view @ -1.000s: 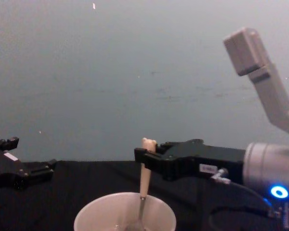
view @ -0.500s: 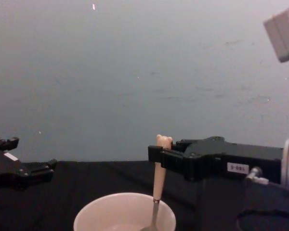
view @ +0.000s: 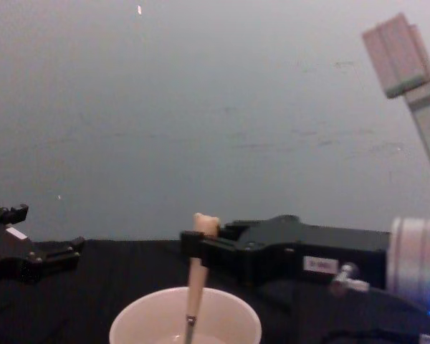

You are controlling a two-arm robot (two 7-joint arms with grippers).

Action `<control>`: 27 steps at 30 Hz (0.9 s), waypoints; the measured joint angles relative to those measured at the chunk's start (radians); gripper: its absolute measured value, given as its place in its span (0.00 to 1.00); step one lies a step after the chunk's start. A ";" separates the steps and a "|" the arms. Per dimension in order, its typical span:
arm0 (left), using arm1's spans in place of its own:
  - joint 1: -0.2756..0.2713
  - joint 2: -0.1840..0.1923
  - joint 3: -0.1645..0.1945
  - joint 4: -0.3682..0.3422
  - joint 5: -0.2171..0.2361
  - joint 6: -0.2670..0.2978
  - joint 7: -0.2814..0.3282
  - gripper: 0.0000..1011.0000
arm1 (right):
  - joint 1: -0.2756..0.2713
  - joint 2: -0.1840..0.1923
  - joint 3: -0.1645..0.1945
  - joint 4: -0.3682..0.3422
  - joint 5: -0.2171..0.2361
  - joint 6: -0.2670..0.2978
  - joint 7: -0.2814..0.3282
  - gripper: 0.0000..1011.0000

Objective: Pick up the stirring spoon with one hand, stir inside the cup, then place it back in its original position.

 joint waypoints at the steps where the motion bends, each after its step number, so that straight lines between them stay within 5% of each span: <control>1: 0.000 0.000 0.000 0.000 0.000 0.000 0.000 0.99 | 0.004 -0.005 -0.004 0.005 -0.001 -0.003 0.000 0.22; 18: 0.000 0.000 0.000 0.000 0.000 0.000 0.000 0.99 | 0.125 -0.132 -0.027 0.202 -0.047 -0.037 -0.050 0.22; 27: 0.000 0.000 0.000 0.000 0.000 0.000 0.000 0.99 | 0.129 -0.127 -0.005 0.218 -0.064 -0.040 -0.062 0.22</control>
